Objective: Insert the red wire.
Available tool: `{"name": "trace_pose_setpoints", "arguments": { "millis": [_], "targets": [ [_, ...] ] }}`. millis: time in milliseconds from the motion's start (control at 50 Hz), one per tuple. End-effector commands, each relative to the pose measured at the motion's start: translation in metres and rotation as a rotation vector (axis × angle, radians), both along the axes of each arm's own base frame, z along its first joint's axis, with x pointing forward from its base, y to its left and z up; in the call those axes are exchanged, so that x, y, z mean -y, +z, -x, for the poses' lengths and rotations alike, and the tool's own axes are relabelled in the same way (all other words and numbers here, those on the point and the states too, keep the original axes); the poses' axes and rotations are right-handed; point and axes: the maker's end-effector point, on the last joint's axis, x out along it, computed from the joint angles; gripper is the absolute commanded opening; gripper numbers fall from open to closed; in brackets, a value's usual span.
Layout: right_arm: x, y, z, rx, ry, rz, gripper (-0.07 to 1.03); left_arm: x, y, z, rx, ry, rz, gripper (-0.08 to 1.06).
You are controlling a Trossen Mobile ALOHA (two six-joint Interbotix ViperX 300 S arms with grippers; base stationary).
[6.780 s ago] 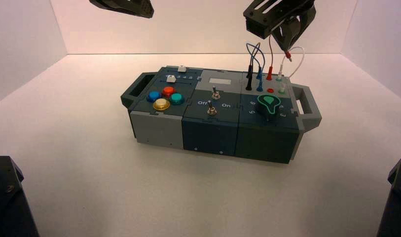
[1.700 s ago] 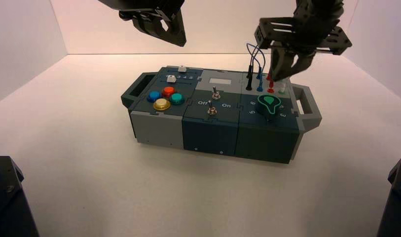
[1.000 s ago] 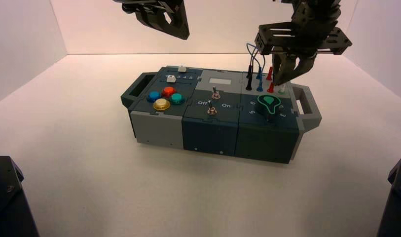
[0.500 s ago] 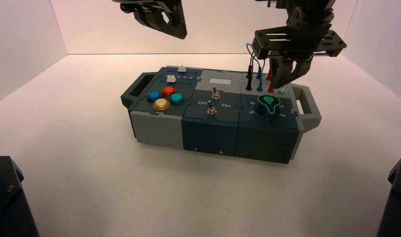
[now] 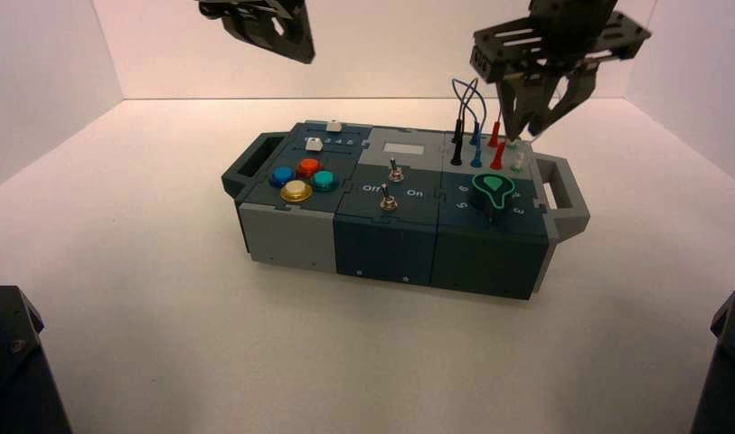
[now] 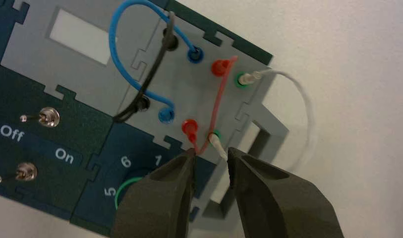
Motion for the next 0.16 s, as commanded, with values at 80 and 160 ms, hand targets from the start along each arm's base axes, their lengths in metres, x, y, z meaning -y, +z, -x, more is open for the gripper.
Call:
{"name": "trace_pose_setpoints", "arguments": {
  "millis": [80, 160],
  "targets": [
    [-0.0095, 0.0200, 0.0018, 0.019, 0.009, -0.037, 0.36, -0.0061, 0.0026, -0.0140, 0.021, 0.027, -0.003, -0.03],
    [-0.0124, 0.0217, 0.0038, 0.015, 0.009, -0.048, 0.36, -0.0057, 0.0004, -0.0169, 0.015, 0.030, -0.009, -0.03]
  ]
}}
